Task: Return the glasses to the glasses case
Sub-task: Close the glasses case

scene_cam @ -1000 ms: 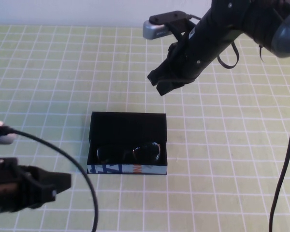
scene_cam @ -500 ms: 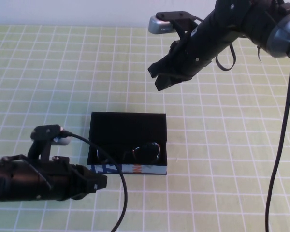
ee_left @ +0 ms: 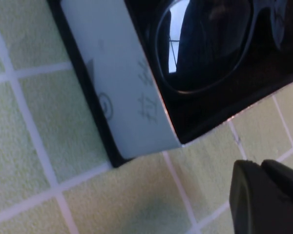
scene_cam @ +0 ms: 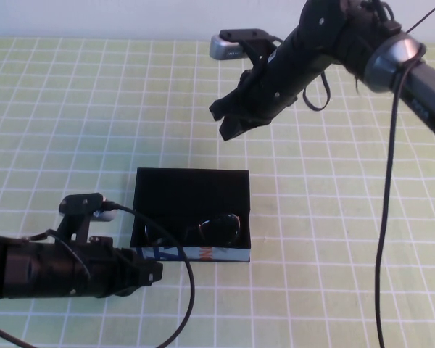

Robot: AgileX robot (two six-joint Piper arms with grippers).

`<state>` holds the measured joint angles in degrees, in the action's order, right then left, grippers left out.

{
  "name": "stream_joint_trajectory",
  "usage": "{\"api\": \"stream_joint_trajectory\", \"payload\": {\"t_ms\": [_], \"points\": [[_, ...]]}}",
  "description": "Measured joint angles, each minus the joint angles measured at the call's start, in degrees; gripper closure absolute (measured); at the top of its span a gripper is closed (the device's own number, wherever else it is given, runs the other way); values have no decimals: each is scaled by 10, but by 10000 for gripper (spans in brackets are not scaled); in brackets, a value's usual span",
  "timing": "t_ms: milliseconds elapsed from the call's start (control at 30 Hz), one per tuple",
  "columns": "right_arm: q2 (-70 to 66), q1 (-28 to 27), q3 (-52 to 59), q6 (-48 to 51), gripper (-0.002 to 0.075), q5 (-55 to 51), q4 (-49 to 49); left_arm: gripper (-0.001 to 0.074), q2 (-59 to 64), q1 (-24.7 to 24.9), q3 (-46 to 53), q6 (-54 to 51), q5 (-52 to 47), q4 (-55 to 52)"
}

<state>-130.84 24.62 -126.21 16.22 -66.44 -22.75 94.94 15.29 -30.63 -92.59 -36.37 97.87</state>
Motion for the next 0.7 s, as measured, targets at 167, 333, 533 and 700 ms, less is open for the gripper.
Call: {"api": "stream_joint_trajectory", "payload": {"t_ms": [167,333,533,700], "points": [[-46,0,-26,0,737,-1,-5,739,8,0,-6,-5,1,1],[-89,0,-42,0,737,-1,-26,739,8,0,-6,-7,1,2],[-114,0,-56,0,737,-16,-43,739,8,0,-6,-8,1,2],[-116,0,-70,0,737,-35,-45,739,22,0,-6,-8,1,2]]}}
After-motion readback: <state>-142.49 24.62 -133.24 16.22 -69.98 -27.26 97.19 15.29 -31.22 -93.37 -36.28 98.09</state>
